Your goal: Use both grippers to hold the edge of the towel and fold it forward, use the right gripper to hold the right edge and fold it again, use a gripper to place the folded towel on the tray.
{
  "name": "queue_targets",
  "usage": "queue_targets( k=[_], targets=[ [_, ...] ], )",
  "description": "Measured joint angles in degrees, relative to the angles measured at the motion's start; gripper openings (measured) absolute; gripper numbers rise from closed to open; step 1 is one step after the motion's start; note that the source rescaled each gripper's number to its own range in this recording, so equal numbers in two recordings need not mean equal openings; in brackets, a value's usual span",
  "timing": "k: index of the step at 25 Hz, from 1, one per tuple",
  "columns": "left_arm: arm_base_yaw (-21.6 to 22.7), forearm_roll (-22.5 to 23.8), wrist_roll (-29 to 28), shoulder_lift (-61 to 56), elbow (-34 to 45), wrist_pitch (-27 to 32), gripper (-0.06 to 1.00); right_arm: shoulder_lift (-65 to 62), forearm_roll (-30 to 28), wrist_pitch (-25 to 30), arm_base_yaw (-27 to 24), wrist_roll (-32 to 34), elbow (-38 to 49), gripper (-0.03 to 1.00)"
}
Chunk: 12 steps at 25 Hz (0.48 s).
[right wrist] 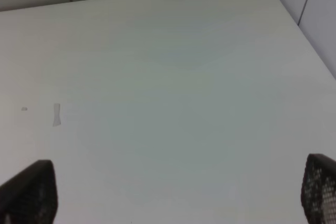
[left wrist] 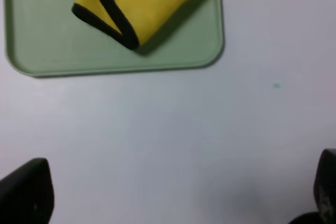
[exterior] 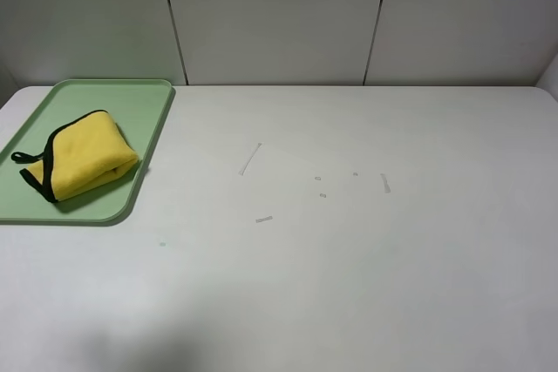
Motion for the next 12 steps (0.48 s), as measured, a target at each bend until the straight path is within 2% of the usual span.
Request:
queue_targets(
  k=[6, 12],
  targets=[
    [0.0, -1.5, 1.2, -10.9, 9.6, 0.0, 1.00, 0.0, 0.0, 0.0, 0.0, 0.0, 0.0, 1.00],
    [0.0, -1.9, 1.2, -21.0, 14.9, 0.0, 1.00, 0.0, 0.0, 0.0, 0.0, 0.0, 0.0, 1.00]
  ],
)
